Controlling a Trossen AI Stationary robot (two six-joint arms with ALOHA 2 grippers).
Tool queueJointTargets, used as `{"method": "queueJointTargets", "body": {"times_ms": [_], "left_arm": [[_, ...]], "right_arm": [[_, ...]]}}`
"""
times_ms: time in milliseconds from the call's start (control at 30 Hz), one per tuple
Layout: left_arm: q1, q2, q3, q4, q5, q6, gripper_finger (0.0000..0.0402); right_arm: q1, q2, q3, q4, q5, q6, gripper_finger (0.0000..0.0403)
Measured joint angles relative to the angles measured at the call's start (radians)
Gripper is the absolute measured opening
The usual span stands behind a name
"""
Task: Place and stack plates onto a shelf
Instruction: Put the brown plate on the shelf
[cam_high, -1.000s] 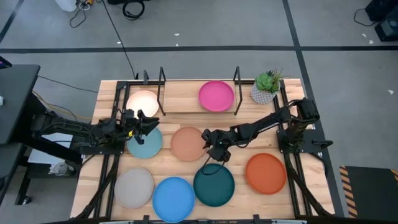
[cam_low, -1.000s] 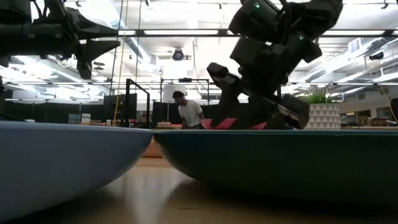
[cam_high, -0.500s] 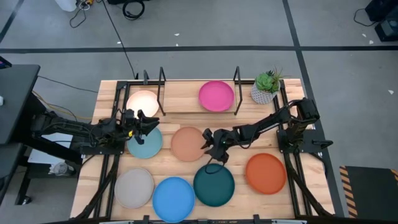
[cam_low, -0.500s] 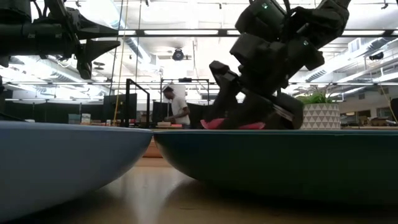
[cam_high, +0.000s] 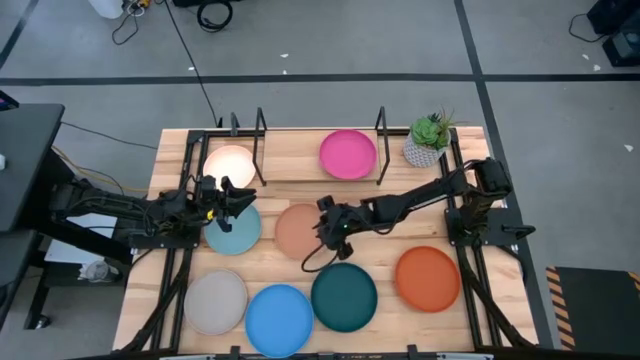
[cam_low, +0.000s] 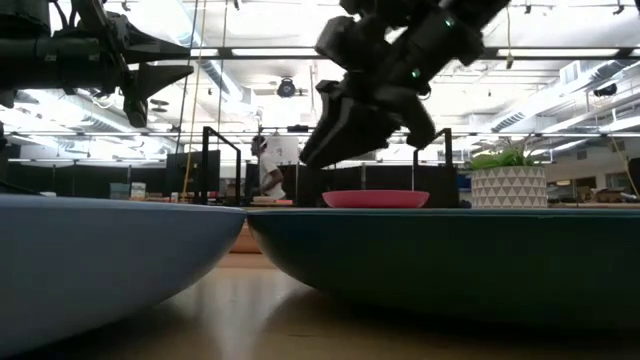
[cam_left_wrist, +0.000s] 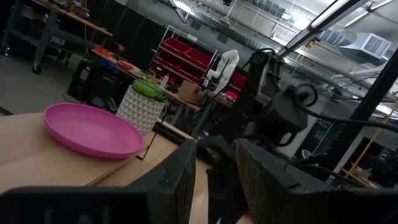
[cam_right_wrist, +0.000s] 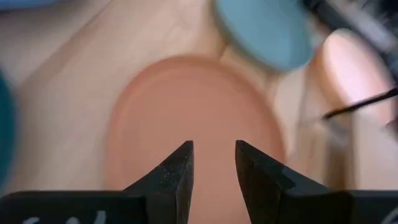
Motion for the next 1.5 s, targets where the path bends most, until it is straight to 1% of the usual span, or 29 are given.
{"method": "queueJointTargets", "body": {"times_ms": [100,267,467,667,767,967,1133,1200,1300,1500], "left_arm": [[0.000,0.001,0.000,0.005,0.000,0.000,0.0123],[0.000,0.000,0.000,-0.001,0.000,0.000,0.0123],[0.000,0.001,0.000,0.003,0.000,0.000,0.0123],[0.000,0.000,0.000,0.001,0.000,0.000,0.0123],[0.000,0.000,0.000,0.001,0.000,0.000,0.0123],[0.000,0.000,0.000,0.001,0.000,0.000,0.0123],[0.000,0.000,0.000,0.001,0.000,0.000,0.0123],[0.000,0.000,0.000,0.001,0.000,0.000,0.0123],[0.000,0.000,0.000,0.001,0.000,0.000,0.0123],[0.000,0.000,0.000,0.001,0.000,0.000,0.0123]], "right_arm": [[0.011,0.060,0.061,-0.064,0.000,0.050,0.0117],[0.045,0.167,0.166,-0.163,0.024,0.063,0.0117],[0.060,0.209,0.262,-0.214,-0.001,0.156,0.0118],[0.089,0.234,0.278,-0.208,0.005,0.252,0.0118],[0.111,0.244,0.276,-0.244,0.039,0.276,0.0122],[0.143,0.239,0.277,-0.309,0.129,0.297,0.0156],[0.145,0.240,0.264,-0.324,0.134,0.299,0.0169],[0.145,0.240,0.254,-0.324,0.132,0.299,0.0164],[0.141,0.240,0.235,-0.324,0.114,0.298,0.0147],[0.130,0.241,0.226,-0.323,0.105,0.293,0.0093]]}}
